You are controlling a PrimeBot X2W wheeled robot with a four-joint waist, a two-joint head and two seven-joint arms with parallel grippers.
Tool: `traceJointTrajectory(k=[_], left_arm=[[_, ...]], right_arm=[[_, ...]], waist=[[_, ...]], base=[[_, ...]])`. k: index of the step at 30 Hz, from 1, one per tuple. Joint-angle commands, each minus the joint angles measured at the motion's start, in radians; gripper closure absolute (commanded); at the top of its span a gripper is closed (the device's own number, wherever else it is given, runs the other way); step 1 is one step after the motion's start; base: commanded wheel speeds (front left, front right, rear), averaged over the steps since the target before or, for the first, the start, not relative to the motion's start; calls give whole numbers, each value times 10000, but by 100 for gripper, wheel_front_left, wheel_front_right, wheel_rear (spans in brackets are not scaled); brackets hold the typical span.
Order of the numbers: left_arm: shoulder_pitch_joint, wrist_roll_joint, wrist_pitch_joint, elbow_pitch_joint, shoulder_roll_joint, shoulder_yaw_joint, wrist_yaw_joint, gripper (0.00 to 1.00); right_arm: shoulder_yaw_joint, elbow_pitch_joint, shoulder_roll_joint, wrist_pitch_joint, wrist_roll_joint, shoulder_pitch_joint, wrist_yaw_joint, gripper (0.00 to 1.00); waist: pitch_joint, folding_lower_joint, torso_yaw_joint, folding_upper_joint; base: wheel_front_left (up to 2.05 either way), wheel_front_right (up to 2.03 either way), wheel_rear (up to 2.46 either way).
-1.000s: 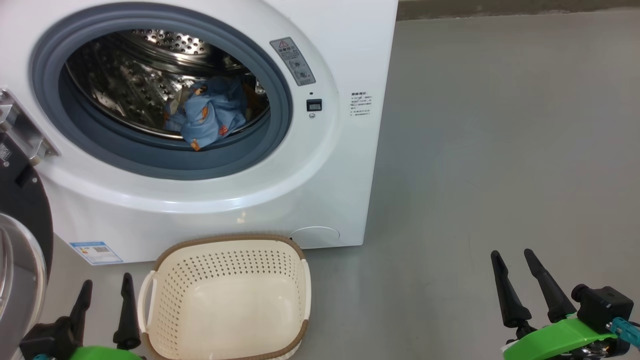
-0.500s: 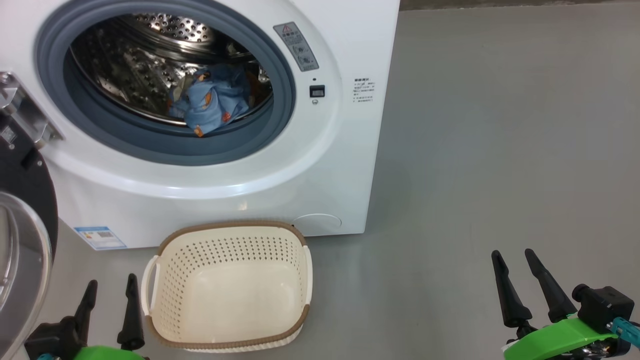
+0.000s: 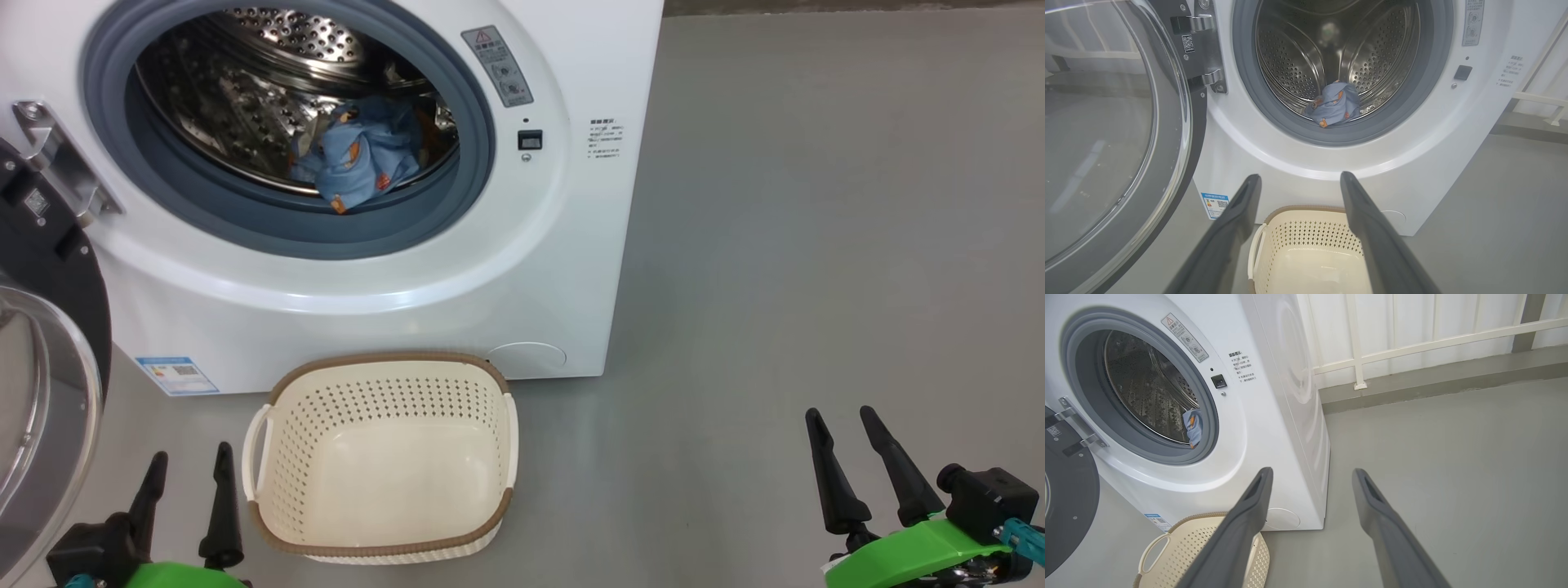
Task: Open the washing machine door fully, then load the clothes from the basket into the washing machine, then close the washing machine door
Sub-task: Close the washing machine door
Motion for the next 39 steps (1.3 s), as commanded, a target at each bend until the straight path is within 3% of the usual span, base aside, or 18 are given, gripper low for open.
traceJointTrajectory(k=[1, 10, 20, 31, 39], left_arm=[[-127, -127, -63, -294, 235, 258, -16, 0], [-52, -218, -63, -590, 27, 422, -16, 0], [295, -231, -63, -852, -156, 662, -16, 0], [537, -436, -63, -925, -195, 728, 6, 0], [824, -599, -63, -1084, -197, 712, 212, 0]], right_arm=[[158, -244, -84, -74, 53, -70, 16, 0], [310, -243, -139, -74, 26, -59, 16, 0], [842, -128, -267, -74, 61, -387, 16, 0], [1384, 48, -385, -74, 130, -778, 16, 0], [1721, 135, -278, -74, 203, -776, 16, 0]], waist=[[-5, 0, 54, 0], [-35, 0, 775, 0], [-139, 0, 2188, 0], [-378, 0, 4188, 0], [-591, 0, 5132, 0]], base=[[0, 0, 0], [0, 0, 0], [0, 0, 0], [0, 0, 0], [0, 0, 0]])
